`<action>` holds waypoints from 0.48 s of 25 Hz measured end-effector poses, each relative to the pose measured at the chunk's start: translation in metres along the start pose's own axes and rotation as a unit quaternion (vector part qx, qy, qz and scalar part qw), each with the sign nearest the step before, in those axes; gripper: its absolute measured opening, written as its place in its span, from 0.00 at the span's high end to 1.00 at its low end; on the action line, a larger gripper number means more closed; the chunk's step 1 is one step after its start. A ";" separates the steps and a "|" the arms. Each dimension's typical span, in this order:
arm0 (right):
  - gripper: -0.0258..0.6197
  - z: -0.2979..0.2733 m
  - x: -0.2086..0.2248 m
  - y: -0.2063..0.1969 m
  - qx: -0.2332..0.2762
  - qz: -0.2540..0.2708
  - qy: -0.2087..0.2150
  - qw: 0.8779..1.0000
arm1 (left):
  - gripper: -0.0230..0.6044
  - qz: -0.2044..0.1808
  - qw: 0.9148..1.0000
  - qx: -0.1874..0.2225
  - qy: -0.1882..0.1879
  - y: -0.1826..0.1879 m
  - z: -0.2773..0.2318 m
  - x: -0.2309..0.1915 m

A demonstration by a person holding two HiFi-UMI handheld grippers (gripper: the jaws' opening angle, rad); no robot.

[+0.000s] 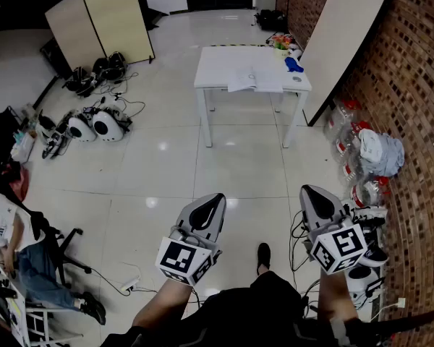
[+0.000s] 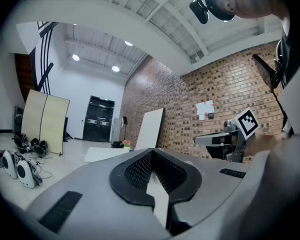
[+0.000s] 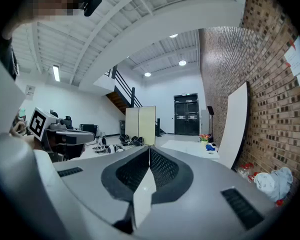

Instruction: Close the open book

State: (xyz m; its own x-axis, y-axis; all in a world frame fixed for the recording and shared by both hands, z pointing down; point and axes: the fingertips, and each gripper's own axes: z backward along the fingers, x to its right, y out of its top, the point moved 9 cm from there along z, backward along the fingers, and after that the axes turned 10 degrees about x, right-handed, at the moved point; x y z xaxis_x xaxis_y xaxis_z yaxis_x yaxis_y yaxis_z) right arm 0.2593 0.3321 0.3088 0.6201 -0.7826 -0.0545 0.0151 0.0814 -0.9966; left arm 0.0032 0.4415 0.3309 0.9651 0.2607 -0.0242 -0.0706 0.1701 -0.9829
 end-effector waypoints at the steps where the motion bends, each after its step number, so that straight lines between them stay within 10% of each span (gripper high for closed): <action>1: 0.96 -0.011 0.010 -0.002 0.003 0.000 0.005 1.000 | 0.97 0.002 1.000 -0.001 0.004 -0.003 -0.014 -0.005; 12: 0.96 -0.127 0.146 -0.011 0.018 -0.007 0.061 0.998 | 0.97 -0.005 0.999 -0.005 0.050 -0.021 -0.168 -0.043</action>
State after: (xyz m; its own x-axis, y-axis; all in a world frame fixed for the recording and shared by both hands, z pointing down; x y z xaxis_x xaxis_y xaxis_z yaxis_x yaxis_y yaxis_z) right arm 0.2500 0.1391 0.3038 0.5197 -0.8529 -0.0500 0.0525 0.0903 -0.9945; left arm 0.0052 0.2669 0.3222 0.9862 0.1629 -0.0310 -0.0578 0.1625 -0.9850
